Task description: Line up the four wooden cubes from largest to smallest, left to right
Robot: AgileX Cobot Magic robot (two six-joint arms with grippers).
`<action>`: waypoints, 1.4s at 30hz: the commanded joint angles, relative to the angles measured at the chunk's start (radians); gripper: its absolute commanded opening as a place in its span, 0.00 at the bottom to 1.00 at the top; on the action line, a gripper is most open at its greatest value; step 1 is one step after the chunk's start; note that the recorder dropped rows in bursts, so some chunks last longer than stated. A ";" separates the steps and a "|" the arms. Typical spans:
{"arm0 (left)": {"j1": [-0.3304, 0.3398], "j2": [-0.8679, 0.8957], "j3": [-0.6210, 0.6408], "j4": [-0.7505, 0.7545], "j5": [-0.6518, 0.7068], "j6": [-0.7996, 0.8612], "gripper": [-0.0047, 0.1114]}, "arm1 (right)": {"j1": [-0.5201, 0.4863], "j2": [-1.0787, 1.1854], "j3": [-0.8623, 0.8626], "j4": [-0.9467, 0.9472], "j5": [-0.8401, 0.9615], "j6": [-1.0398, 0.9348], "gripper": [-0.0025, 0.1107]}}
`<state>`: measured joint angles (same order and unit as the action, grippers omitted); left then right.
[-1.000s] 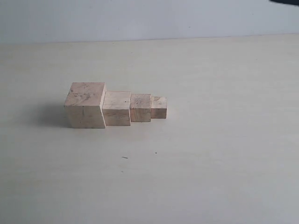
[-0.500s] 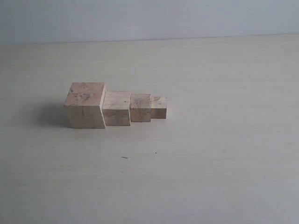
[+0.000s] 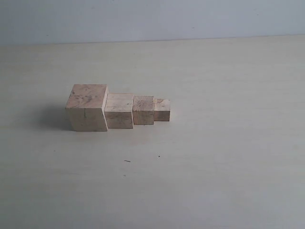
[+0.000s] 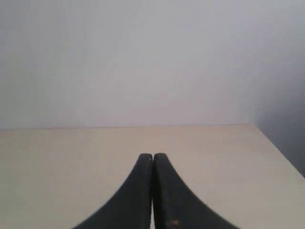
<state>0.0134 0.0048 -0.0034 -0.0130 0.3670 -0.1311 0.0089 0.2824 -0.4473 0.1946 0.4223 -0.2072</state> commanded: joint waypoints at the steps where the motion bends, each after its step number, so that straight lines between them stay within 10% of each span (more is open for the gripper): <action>1: -0.006 -0.005 0.003 0.001 -0.009 0.003 0.04 | -0.009 -0.059 0.116 -0.010 -0.032 0.033 0.02; 42: -0.006 -0.005 0.003 0.001 -0.009 0.003 0.04 | -0.009 -0.282 0.447 -0.014 -0.113 0.080 0.02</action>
<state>0.0134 0.0048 -0.0034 -0.0130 0.3670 -0.1311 0.0044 0.0055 -0.0042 0.1887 0.3110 -0.1193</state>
